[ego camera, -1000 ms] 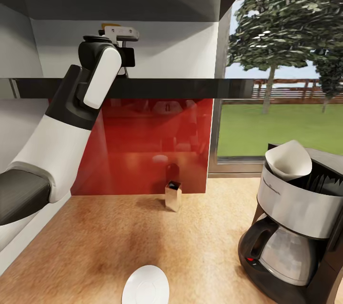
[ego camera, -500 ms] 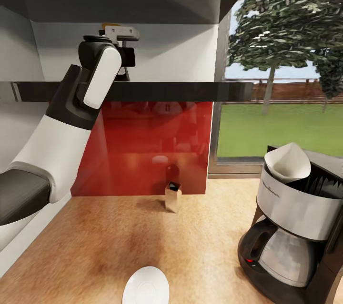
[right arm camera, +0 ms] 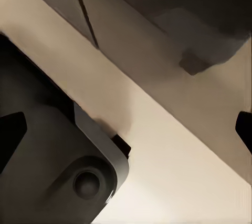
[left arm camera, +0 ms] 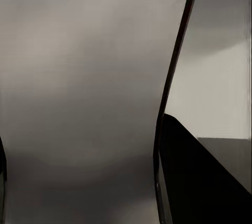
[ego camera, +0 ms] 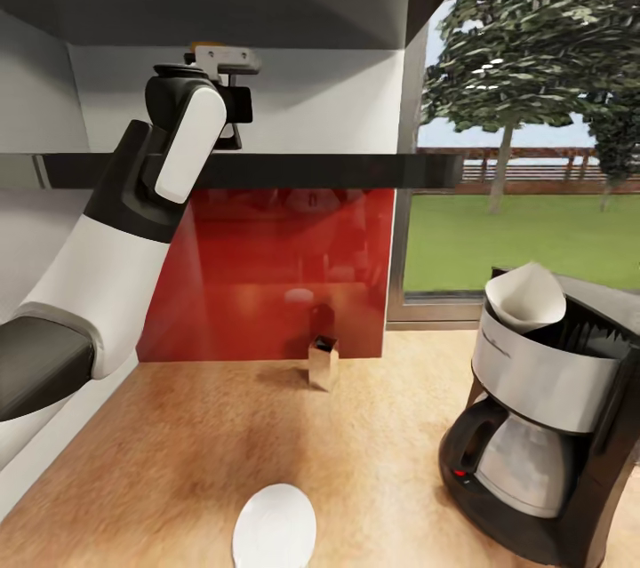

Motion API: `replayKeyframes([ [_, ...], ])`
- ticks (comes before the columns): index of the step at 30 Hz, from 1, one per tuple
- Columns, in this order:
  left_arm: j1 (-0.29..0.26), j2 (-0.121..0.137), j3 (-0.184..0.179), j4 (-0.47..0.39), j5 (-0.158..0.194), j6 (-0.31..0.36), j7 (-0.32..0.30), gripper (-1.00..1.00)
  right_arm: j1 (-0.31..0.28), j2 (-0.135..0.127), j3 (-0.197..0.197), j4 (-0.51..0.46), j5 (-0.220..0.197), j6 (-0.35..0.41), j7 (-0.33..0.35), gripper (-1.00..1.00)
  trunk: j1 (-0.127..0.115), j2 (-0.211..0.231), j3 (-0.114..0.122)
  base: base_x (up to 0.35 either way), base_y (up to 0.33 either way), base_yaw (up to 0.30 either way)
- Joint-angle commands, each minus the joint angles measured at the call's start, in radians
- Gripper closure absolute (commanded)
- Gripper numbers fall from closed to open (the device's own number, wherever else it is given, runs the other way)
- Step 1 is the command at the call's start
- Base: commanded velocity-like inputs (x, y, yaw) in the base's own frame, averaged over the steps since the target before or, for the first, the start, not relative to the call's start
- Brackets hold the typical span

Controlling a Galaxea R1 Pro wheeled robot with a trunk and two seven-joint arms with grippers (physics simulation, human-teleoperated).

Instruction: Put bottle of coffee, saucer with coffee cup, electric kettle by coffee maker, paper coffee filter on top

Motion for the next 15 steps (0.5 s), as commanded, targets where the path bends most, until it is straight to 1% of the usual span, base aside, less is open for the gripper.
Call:
replayKeyframes([
  [1, -0.001, 0.0, -0.001, -0.001, 0.007, 0.003, 0.008, 1.0, -0.001, 0.0, 0.004, 0.0, -0.004, -0.003, 0.003, -1.0, 0.0, -0.001, -0.002, -0.283, 0.0, 0.0],
  [15, -0.001, 0.0, -0.001, -0.005, 0.007, 0.003, 0.008, 1.0, -0.001, 0.0, 0.004, 0.0, -0.004, -0.003, 0.003, -1.0, 0.0, -0.001, -0.002, -0.329, 0.0, 0.0],
])
